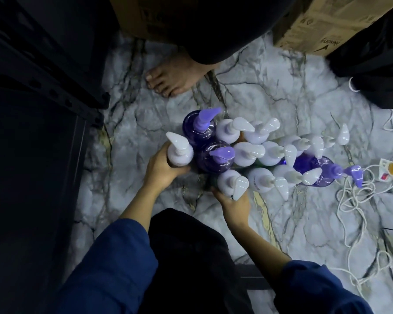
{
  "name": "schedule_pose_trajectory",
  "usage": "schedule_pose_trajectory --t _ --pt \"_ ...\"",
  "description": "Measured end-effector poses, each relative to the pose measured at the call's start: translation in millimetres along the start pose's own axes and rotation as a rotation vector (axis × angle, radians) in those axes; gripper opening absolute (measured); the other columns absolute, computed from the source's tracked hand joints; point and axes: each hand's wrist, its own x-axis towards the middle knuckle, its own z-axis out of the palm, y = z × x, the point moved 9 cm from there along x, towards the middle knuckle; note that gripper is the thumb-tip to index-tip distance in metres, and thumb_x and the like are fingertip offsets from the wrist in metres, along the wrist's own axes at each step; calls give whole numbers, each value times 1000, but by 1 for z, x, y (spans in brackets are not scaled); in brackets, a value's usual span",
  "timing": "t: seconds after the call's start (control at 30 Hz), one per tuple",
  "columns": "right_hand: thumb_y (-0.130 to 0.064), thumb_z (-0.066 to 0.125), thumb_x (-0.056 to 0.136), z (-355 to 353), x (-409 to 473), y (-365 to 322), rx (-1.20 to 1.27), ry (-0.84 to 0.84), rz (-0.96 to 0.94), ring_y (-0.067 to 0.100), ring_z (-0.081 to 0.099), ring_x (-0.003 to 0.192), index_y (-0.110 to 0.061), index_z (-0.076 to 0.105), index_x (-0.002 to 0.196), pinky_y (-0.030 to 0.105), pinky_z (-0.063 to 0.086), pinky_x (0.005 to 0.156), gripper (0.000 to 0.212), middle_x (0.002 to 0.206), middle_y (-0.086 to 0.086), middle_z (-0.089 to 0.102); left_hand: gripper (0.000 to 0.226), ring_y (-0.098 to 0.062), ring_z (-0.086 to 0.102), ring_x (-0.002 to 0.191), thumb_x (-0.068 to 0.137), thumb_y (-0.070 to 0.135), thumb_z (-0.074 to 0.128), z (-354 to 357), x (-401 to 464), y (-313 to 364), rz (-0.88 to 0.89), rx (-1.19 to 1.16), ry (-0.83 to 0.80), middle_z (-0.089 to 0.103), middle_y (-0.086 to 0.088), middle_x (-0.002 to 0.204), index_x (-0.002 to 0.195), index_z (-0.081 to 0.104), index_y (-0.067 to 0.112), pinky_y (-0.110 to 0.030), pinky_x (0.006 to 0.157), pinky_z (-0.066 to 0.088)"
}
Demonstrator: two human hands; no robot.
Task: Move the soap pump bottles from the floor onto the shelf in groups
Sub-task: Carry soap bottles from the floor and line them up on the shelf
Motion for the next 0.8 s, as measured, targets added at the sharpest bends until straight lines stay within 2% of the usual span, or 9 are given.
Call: schedule_pose_trajectory --t 0.23,0.3,0.37,0.47,0.53,0.6,0.67,0.73,0.8 --pt "-24 75 74 -28 -32 -39 86 -111 -123 6 61 95 -22 56 108 17 46 77 39 101 -5 65 63 -16 63 102 49 50 83 -32 -28 24 36 -131 42 67 9 108 105 54 49 -45 91 52" --pt "-22 77 75 -38 -46 -57 127 -146 -171 8 61 100 -28 56 109 21 49 82 40 105 -5 65 59 -15 65 99 49 52 82 -47 -43 45 69 -178 60 68 8 105 101 56 49 -46 88 53" --pt "-30 73 71 -45 -61 -83 190 -174 -228 14 62 102 -35 55 110 35 52 87 43 107 -3 65 58 -14 66 94 52 50 81 -64 -62 73 127 -219 97 69 8 101 104 58 42 -46 86 54" --pt "-40 66 73 -53 -83 -132 230 -226 -364 15 60 108 -37 46 126 42 51 92 57 119 -5 60 70 -8 66 96 59 44 79 -90 -92 117 248 -275 176 68 15 105 124 53 37 -38 90 54" --pt "-48 66 76 -52 -97 -168 249 -292 -440 15 52 123 -44 33 138 43 45 101 70 137 -5 49 82 5 62 98 66 38 79 -111 -114 146 325 -270 259 63 32 106 138 40 38 -21 89 50" --pt "-49 63 78 -50 -115 -208 285 -360 -517 12 49 126 -55 24 138 41 44 104 71 144 -7 43 84 10 58 99 75 28 78 -133 -139 173 389 -270 349 58 37 109 144 31 38 -10 84 45" --pt "-45 62 80 -49 -134 -247 321 -386 -604 9 54 122 -44 22 143 39 46 102 74 143 -6 46 82 8 57 103 80 25 75 -157 -164 197 436 -260 432 55 30 119 145 26 41 -7 84 43" --pt "-39 63 83 -51 -156 -285 372 -403 -688 7 57 116 -41 23 142 34 48 99 72 140 -7 48 81 11 57 99 82 27 73 -184 -189 217 459 -253 513 52 35 113 144 24 45 -7 83 43" --pt "-31 67 86 -54 -176 -318 416 -427 -763 2 60 109 -42 24 140 26 51 93 70 131 -27 50 79 14 56 96 83 30 71 -213 -213 234 484 -265 577 50 41 109 143 23 47 -10 83 44"
